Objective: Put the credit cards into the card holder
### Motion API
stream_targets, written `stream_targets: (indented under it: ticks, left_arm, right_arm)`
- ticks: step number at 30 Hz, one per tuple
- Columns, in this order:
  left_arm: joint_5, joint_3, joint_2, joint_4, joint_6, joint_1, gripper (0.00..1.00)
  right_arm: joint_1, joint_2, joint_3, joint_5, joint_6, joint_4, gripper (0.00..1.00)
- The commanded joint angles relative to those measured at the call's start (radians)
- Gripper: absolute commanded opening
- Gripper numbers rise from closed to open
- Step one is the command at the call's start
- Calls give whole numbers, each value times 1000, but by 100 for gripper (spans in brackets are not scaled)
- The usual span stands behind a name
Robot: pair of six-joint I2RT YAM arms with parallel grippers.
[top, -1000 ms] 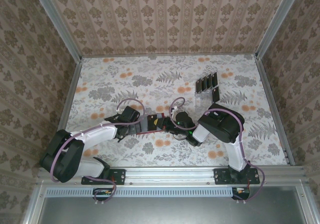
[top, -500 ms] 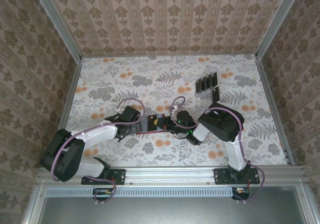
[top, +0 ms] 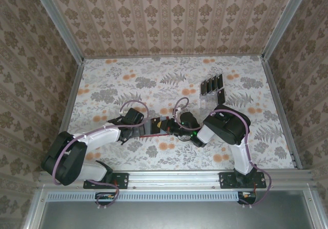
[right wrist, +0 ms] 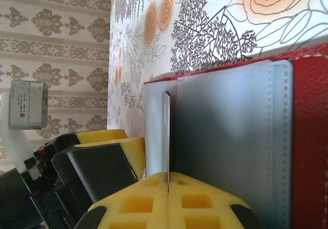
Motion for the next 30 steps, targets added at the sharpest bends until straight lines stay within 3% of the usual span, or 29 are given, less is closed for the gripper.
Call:
stream_targets:
  ticks: [1, 10, 12, 15, 22, 30]
  left_arm:
    - [-16, 3, 27, -46, -11, -6, 100]
    - [-16, 6, 28, -44, -11, -8, 100]
    - [-14, 8, 27, -45, -13, -8, 100]
    - [-14, 19, 28, -49, -13, -8, 100]
    - [-14, 51, 3, -61, -3, 2, 100]
    - [28, 64, -49, -63, 6, 56, 100]
  right_arm:
    - [-3, 54, 11, -1, -20, -124, 0]
    - [-4, 51, 22, -4, -32, -158, 0]
    - [-4, 40, 22, -4, -37, -176, 6]
    - [-6, 4, 29, 2, -57, -241, 23]
    - [-19, -106, 109, 1, -162, -549, 40]
    - [-20, -200, 219, 61, -309, -895, 45]
